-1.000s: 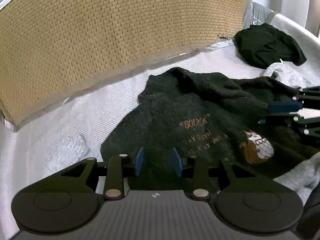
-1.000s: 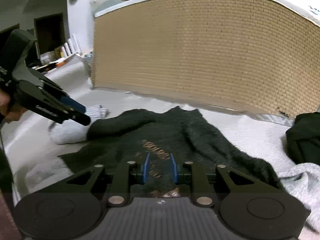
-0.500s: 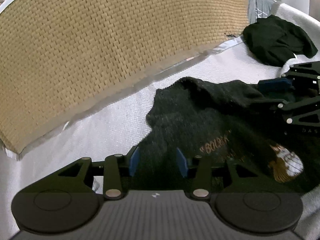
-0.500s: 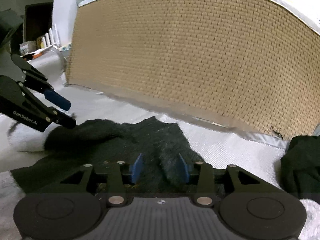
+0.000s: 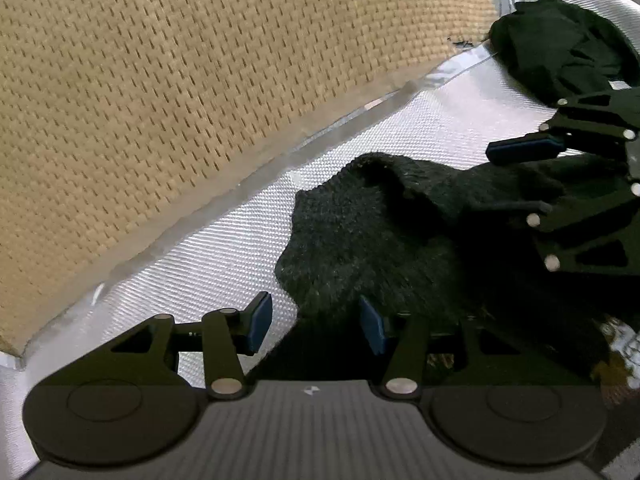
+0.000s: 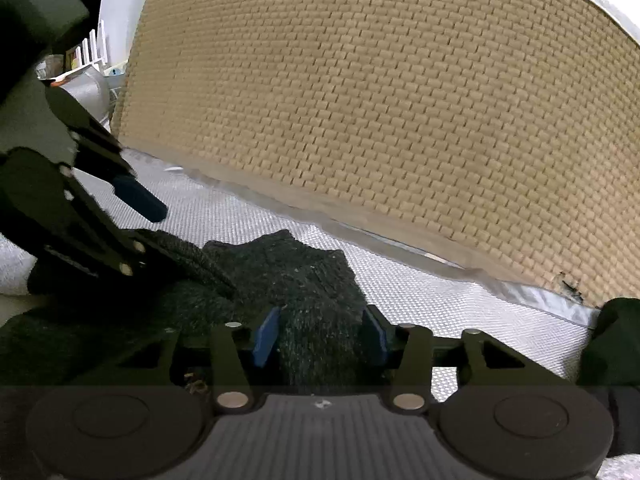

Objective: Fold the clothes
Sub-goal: 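Grasp the black sweater edge with both grippers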

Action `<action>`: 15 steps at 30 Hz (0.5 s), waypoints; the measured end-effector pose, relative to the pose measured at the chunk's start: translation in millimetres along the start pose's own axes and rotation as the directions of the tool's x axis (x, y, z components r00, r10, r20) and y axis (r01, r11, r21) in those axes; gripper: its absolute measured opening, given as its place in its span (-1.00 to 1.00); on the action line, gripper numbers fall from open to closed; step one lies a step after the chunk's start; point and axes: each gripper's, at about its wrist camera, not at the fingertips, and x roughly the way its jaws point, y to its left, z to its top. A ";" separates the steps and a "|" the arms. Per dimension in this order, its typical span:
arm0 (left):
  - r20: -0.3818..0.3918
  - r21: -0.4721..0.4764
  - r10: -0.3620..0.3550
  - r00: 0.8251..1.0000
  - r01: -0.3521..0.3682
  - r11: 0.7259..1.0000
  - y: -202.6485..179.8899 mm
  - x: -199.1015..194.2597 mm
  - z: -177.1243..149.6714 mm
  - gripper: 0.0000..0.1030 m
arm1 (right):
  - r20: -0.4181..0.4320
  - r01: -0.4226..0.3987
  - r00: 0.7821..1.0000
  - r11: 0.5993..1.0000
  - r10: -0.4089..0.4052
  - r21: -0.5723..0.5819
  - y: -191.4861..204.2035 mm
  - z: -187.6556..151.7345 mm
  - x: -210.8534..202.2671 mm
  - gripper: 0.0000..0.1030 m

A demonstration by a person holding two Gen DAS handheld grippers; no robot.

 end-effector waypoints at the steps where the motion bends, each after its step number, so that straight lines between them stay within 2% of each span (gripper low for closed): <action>1: -0.003 -0.005 -0.006 1.000 0.006 1.000 0.1 4.2 0.8 0.02 | -0.001 -0.005 1.000 1.000 0.005 0.005 -1.0 -1.3 2.1 0.01; 9: -0.053 -0.040 -0.030 0.998 0.028 0.999 -1.5 27.3 7.4 0.04 | -0.016 -0.027 0.999 0.999 0.027 0.023 -5.8 -6.7 9.2 0.02; 10: -0.061 -0.046 -0.034 0.998 0.032 0.998 -1.5 29.1 7.9 0.01 | -0.018 -0.032 0.999 0.999 0.033 0.028 -6.0 -7.6 9.7 0.02; 11: -0.076 -0.051 -0.049 0.996 0.046 0.998 -1.2 30.9 8.3 -0.15 | -0.021 -0.036 0.999 0.999 0.037 0.031 -6.4 -8.4 10.9 0.02; 12: -0.088 -0.058 -0.071 0.994 0.066 0.996 -0.3 32.7 9.1 -0.34 | -0.026 -0.037 0.999 0.999 0.038 0.033 -6.8 -8.9 12.0 -0.06; 13: -0.093 -0.068 -0.082 0.992 0.076 0.995 1.0 32.8 9.6 -0.37 | -0.032 -0.033 0.999 0.999 0.034 0.032 -7.2 -9.1 13.0 -0.13; 15: -0.099 -0.087 -0.096 0.990 0.087 0.992 3.7 32.1 10.5 -0.48 | -0.031 -0.031 0.999 0.999 0.032 0.036 -9.9 -10.5 13.4 -0.46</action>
